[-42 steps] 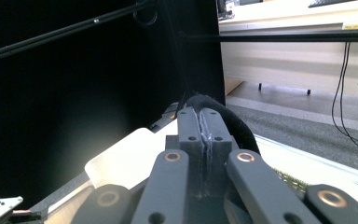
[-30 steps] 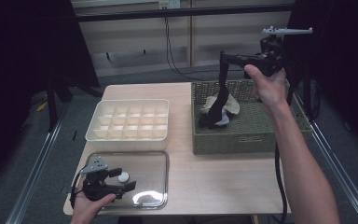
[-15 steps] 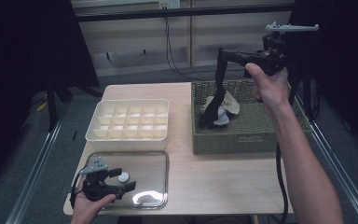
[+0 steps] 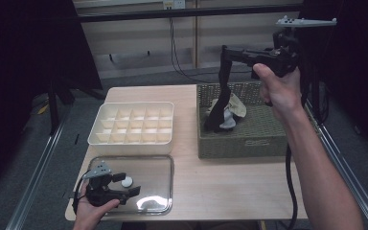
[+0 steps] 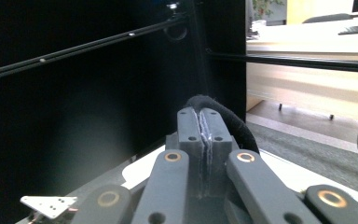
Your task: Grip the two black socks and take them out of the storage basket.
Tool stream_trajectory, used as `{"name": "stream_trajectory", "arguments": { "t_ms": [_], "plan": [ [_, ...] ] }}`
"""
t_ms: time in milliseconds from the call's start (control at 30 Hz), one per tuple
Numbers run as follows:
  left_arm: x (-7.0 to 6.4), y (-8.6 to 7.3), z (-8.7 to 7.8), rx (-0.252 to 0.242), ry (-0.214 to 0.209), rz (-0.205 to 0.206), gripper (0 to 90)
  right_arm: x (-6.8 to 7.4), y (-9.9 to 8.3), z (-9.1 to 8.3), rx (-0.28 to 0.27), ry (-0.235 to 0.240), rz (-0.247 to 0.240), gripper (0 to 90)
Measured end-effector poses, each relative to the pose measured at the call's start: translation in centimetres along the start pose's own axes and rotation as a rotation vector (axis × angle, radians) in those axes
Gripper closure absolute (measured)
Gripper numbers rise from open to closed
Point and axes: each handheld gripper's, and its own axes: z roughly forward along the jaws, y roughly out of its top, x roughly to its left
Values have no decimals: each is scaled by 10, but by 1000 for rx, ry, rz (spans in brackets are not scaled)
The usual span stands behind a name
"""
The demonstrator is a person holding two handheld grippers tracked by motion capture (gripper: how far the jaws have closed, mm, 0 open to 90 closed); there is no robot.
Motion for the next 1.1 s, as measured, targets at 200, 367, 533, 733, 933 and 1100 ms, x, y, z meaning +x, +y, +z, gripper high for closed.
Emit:
{"name": "stream_trajectory", "arguments": {
  "t_ms": [200,367,533,733,933,1100],
  "plan": [
    [0,0,0,0,1,1,125,20,3,0,4,35,-31,885],
    [-1,0,1,2,0,2,126,34,1,1,14,64,-50,885],
    [-1,1,2,2,1,2,126,47,-3,2,20,89,-54,885],
    [-3,3,5,3,-3,8,126,65,-13,2,36,115,-70,885],
    [-6,6,8,-3,-8,21,134,70,-37,7,72,133,-52,885],
    [-8,13,12,-20,-3,33,153,68,-62,14,87,154,-24,885]
  ]
}}
